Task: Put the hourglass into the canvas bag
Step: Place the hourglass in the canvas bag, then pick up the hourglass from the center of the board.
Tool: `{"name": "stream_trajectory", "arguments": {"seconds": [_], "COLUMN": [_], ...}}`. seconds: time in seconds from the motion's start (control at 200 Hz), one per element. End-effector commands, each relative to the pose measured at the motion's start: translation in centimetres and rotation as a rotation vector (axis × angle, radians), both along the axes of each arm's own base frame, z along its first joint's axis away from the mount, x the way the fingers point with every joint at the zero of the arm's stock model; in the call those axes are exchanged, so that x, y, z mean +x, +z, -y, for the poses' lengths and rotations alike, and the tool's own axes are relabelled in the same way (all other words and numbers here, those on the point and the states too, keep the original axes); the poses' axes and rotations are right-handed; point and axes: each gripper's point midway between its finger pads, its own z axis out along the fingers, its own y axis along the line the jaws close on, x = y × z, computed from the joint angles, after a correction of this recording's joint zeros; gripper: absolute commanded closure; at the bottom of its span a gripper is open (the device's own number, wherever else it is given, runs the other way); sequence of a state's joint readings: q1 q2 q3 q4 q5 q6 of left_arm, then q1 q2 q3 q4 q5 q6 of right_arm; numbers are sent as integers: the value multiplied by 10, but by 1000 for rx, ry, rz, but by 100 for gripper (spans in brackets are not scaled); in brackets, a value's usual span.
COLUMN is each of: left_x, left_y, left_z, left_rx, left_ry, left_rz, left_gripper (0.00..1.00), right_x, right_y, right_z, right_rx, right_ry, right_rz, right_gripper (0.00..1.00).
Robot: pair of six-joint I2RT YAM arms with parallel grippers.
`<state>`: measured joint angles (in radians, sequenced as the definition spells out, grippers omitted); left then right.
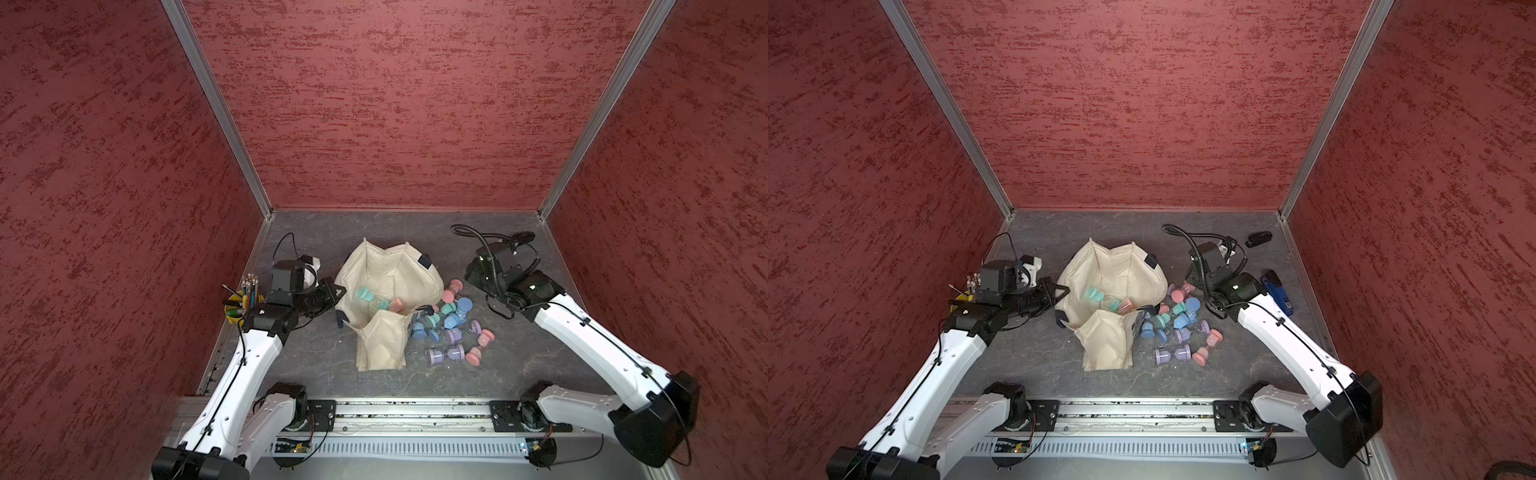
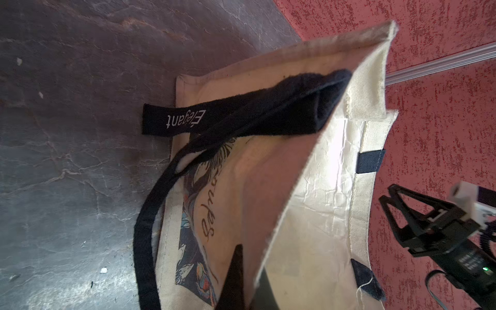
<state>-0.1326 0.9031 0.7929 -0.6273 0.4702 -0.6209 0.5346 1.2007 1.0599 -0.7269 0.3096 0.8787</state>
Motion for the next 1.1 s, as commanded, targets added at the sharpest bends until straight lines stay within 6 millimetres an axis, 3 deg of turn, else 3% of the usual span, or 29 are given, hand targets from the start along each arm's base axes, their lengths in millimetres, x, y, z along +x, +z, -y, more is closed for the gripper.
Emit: {"name": "stream_trajectory", "arguments": {"seconds": [0.0,0.596,1.097], "left_x": [5,1,2], "left_y": [20,20,21], "left_z": [-2,-2,-1], "left_rx": [-5,-5,-9], "left_ry": [5,0,2], "left_rz": [62,61,64], "left_gripper": [98,84,85], "right_x": [-6,-7,-9], "right_y": [-24,-96,-121], "right_z": [-4,-19,-23], "right_rx": [15,3,-20], "right_ry": [39,119,144], "right_rz": [-80,-226,-284], "right_gripper": [34,27,34]}}
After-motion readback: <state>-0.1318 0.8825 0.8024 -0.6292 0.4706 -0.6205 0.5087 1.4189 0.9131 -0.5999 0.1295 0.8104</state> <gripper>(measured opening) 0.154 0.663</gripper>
